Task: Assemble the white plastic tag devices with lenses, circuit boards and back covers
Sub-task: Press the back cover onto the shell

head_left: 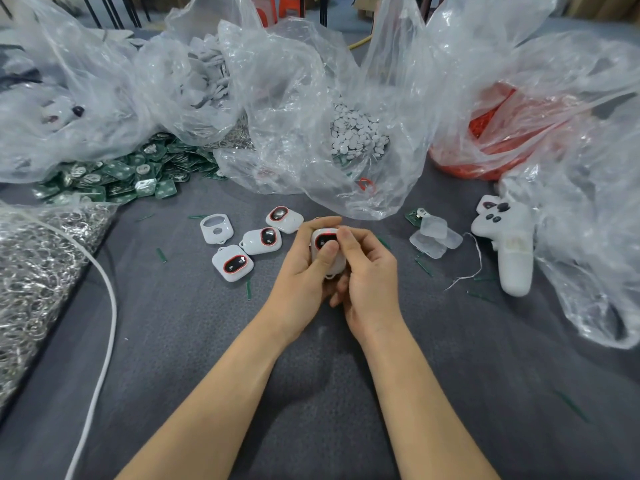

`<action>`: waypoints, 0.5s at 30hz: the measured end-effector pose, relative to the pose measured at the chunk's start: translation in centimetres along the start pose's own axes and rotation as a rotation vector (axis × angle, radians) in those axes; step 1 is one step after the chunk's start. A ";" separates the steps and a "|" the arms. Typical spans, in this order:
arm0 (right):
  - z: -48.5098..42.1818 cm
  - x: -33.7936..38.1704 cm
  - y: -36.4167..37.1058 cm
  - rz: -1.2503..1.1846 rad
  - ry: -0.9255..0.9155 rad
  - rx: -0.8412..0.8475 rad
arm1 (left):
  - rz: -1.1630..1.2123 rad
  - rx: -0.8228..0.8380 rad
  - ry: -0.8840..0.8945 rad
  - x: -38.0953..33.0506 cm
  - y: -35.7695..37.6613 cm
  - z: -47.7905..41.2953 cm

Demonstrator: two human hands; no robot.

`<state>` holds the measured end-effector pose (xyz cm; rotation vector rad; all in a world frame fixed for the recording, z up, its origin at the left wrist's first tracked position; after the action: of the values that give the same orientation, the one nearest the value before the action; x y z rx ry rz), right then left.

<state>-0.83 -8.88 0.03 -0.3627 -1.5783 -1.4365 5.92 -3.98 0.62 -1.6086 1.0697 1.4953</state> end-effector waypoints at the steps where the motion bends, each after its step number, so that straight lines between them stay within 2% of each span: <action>1: 0.0 0.1 -0.1 0.017 -0.009 -0.009 | -0.046 -0.018 -0.003 0.0 -0.1 0.0; 5: -0.1 0.1 -0.1 0.019 -0.033 -0.026 | -0.144 -0.047 -0.017 -0.1 -0.2 0.2; 11: -0.2 0.2 -0.1 -0.048 -0.043 0.000 | 0.120 0.092 -0.174 0.1 0.9 0.2; 15: -0.2 0.1 -0.3 -0.045 -0.036 -0.005 | 0.139 0.102 -0.176 -0.1 1.1 0.2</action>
<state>-0.98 -9.13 -0.09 -0.3597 -1.6212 -1.4764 4.88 -4.24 0.78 -1.3297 1.1571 1.6124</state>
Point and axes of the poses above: each hand's wrist, its own z-axis away from the middle knuckle, its own y-axis out of the palm, x = y × z, the point moved 7 cm from there along -z, towards the middle knuckle, and after that the axes turned 15 degrees about -z, right-handed, at the moved point
